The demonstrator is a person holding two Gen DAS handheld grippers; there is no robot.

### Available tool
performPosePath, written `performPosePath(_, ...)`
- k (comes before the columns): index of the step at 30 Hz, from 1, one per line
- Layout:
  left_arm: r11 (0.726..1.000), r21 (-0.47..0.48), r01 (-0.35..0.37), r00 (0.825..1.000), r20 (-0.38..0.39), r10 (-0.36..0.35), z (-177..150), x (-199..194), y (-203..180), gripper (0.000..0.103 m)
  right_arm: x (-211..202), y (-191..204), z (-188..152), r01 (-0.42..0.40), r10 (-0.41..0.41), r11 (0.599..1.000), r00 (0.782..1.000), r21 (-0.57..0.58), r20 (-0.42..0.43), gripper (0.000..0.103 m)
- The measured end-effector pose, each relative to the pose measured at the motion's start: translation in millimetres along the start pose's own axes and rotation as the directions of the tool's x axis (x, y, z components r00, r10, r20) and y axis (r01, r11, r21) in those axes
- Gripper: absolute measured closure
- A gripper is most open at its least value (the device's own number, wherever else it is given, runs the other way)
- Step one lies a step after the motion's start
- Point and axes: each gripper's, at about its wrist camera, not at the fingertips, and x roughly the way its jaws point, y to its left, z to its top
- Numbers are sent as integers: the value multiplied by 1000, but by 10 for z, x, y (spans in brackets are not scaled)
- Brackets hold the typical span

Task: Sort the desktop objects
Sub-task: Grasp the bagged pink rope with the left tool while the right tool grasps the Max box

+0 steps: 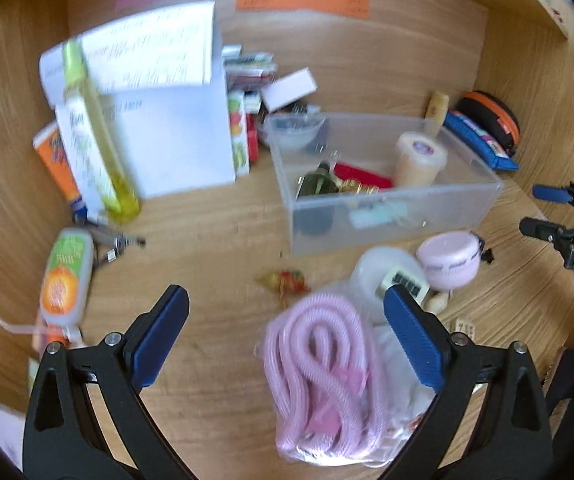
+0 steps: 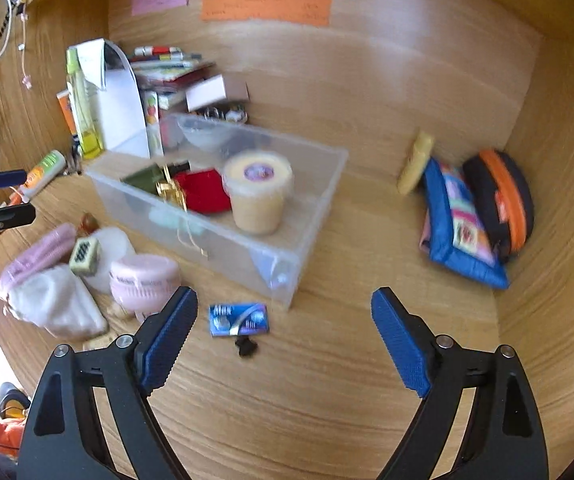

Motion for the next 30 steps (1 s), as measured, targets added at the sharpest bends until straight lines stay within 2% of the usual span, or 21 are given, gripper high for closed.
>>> performPosePath(3, 999, -45, 28, 999, -27, -29, -133, 64, 2, 4, 145, 3, -108, -17, 17, 1000, 999, 5, -45, 16)
performPosePath(9, 997, -62, 37, 997, -58, -40, -275, 142, -44, 4, 378, 39, -217, -75, 77, 997, 991, 21, -106, 16)
performPosePath(14, 987, -144, 76, 993, -84, -88, -346, 216, 64, 4, 476, 90, -256, -102, 103, 995, 987, 13, -126, 16)
performPosePath(23, 965, -222, 141, 979, -112, -169, -361, 391, 165, 3, 648, 135, -224, -135, 134, 991, 980, 4, -148, 16)
performPosePath(30, 968, -219, 125, 985, -87, -147, -389, 390, 141, 3, 725, 126, -189, -154, 153, 988, 976, 7, -154, 19)
